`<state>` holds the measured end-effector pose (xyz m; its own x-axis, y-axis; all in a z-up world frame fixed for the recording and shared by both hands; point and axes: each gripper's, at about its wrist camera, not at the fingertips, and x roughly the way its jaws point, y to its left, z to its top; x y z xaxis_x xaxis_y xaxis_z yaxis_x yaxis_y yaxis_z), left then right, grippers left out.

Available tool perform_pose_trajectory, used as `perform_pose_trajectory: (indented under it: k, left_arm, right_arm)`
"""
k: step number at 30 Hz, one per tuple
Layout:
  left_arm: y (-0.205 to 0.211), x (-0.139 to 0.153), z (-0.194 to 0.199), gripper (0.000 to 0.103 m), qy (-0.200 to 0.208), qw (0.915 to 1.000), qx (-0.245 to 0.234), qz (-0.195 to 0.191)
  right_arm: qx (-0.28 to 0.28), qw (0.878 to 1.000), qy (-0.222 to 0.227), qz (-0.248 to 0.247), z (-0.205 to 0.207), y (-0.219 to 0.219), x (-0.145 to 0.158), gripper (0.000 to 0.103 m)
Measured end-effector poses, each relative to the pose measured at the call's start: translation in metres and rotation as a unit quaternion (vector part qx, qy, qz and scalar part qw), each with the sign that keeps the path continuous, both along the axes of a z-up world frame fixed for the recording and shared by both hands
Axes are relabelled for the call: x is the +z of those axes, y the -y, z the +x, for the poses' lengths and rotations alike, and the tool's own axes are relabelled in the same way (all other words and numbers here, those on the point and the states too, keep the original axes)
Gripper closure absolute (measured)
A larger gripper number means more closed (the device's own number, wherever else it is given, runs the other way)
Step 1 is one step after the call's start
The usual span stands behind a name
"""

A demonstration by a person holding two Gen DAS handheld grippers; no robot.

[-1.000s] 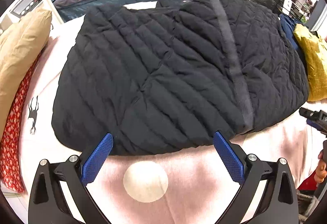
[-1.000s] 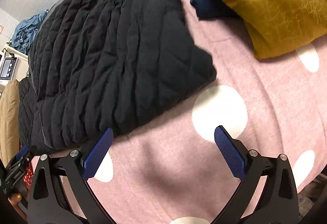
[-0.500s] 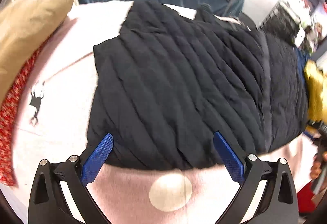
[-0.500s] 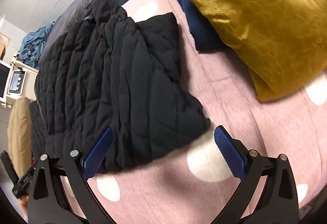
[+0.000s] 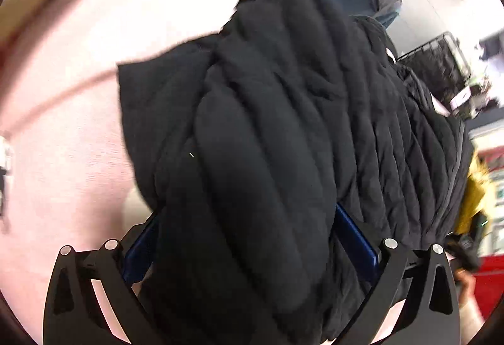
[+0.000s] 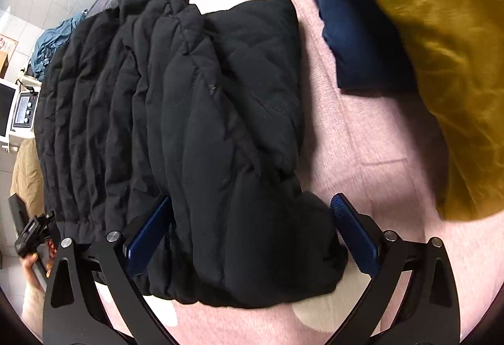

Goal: Fold large clothes

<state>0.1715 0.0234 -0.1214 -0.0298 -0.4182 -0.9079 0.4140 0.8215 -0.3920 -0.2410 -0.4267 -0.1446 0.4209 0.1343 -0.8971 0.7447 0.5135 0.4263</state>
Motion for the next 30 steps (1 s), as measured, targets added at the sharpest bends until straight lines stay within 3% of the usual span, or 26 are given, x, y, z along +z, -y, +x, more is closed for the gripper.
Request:
perform_pose_trajectory:
  k: [4, 11, 14, 17, 21, 25, 30]
  left_arm:
    - [-0.003, -0.009, 0.014, 0.005, -0.030, 0.9994, 0.000, -0.017]
    - [0.004, -0.009, 0.016, 0.005, -0.025, 0.9995, 0.016, -0.008]
    - [0.003, -0.003, 0.004, 0.006, -0.012, 0.9996, 0.024, -0.005]
    - [0.005, 0.006, -0.003, 0.017, 0.001, 0.9996, 0.028, -0.005]
    - [0.011, 0.027, -0.015, 0.044, 0.034, 0.9994, 0.007, 0.001]
    - [0.013, 0.052, -0.024, 0.066, 0.054, 0.9986, -0.001, -0.006]
    - [0.009, 0.094, -0.039, 0.078, 0.088, 0.9952, -0.008, -0.041]
  right_arm:
    - [0.018, 1.000, 0.006, -0.005, 0.006, 0.006, -0.011, 0.005]
    - [0.038, 0.999, -0.005, -0.021, 0.036, 0.005, -0.006, 0.005]
    - [0.040, 0.999, -0.002, -0.017, 0.042, 0.000, 0.000, 0.020]
    - [0.054, 0.998, -0.004, -0.039, 0.052, -0.011, 0.015, 0.040]
    - [0.071, 0.995, -0.011, -0.069, 0.060, -0.022, 0.034, 0.061]
    - [0.067, 0.995, -0.002, -0.079, 0.063, -0.030, 0.053, 0.069]
    - [0.082, 0.992, 0.028, -0.092, 0.061, -0.041, 0.093, 0.074]
